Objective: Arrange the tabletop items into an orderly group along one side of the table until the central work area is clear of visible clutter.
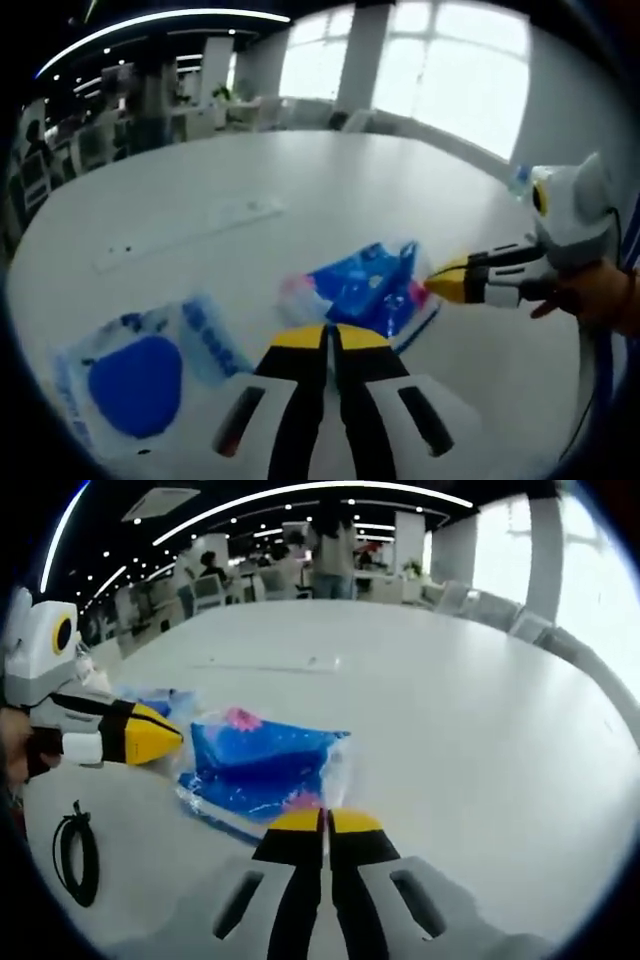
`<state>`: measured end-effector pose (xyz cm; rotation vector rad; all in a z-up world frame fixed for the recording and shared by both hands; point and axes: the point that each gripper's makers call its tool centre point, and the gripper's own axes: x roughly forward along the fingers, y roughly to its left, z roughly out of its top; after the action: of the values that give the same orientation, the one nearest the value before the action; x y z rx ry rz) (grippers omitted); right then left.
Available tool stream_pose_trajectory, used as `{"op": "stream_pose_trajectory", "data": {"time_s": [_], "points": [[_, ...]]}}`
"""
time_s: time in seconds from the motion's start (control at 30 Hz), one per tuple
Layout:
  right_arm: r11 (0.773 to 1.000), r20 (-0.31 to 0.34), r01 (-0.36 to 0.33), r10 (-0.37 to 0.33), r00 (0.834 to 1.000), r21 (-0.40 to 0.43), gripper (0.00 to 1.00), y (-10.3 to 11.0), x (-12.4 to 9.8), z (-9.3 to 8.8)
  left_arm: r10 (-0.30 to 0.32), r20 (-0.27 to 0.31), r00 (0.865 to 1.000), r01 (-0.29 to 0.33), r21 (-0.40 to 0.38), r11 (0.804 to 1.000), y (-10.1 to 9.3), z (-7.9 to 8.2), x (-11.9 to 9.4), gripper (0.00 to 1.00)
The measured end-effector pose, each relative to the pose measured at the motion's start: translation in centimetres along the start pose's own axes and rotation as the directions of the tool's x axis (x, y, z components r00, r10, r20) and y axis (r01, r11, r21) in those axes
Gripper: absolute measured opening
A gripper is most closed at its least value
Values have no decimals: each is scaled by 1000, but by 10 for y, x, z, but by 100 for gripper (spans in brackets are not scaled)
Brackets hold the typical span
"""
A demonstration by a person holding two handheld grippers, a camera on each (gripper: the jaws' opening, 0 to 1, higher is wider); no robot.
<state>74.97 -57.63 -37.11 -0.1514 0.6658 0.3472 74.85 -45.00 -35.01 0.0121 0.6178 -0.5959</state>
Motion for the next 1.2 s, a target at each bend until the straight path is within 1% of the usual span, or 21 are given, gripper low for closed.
{"op": "stream_pose_trajectory", "data": {"time_s": [0.1, 0.13, 0.17, 0.2, 0.27, 0.4, 0.5, 0.57, 0.7, 0.83, 0.93, 1.0, 1.07, 1.13, 1.2], "points": [[1000, 10, 8, -8, 1000, -16, 1, -1, -1, 7, 1, 0, 1000, -1, -19, 1000, 1, 2, -1, 0], [1000, 13, 9, -9, 1000, -14, 1, -2, -1, 9, 13, -3, 1000, -14, -67, 998, 2, 2, -3, 0], [1000, 15, 12, -12, 1000, -14, 1, -3, -2, 11, 11, 0, 1000, -11, -80, 997, 1, 3, -4, 0], [1000, 18, 14, -14, 1000, -15, 1, -3, -2, 13, 7, 7, 1000, -6, -70, 998, 1, 5, -5, 0], [1000, 29, 17, -16, 999, -21, 1, -4, -2, 19, 17, 22, 1000, -16, -50, 999, 0, 11, -5, 0], [1000, 38, 22, -22, 999, -19, 1, -9, 1, 26, 24, 45, 999, -20, -105, 994, 5, 19, -5, 0], [1000, 43, 21, -20, 999, -19, 1, -11, 5, 30, 33, 41, 999, -28, -117, 993, 8, 18, -4, 0], [1000, 43, 18, -17, 999, -20, 1, -11, 7, 31, 46, 19, 999, -43, -112, 993, 11, 13, -3, 0], [999, 40, 5, -4, 999, -32, 1, -8, 14, 31, 47, 4, 999, -46, -135, 990, 16, 10, -1, 0], [999, 35, 1, 0, 999, -44, 1, -7, 21, 29, 57, 4, 998, -56, -137, 989, 23, 10, 1, 0], [1000, 33, -6, 7, 999, -29, 1, -6, 27, 28, 65, 3, 998, -64, -163, 985, 28, 9, 3, 0], [1000, 30, -11, 12, 999, -29, 1, -4, 30, 27, 70, -1, 998, -69, -159, 985, 29, 7, 3, 0], [999, 23, -26, 27, 999, -44, 1, -2, 34, 25, 74, -4, 997, -74, -151, 986, 30, 6, 3, 0], [997, 16, -26, 27, 1000, -68, 1, -1, 36, 23, 74, -5, 997, -74, -147, 986, 30, 6, 4, 0], [998, 12, -30, 31, 999, -59, 1, -2, 38, 21, 76, -6, 997, -76, -145, 987, 31, 5, 5, 0]]}}
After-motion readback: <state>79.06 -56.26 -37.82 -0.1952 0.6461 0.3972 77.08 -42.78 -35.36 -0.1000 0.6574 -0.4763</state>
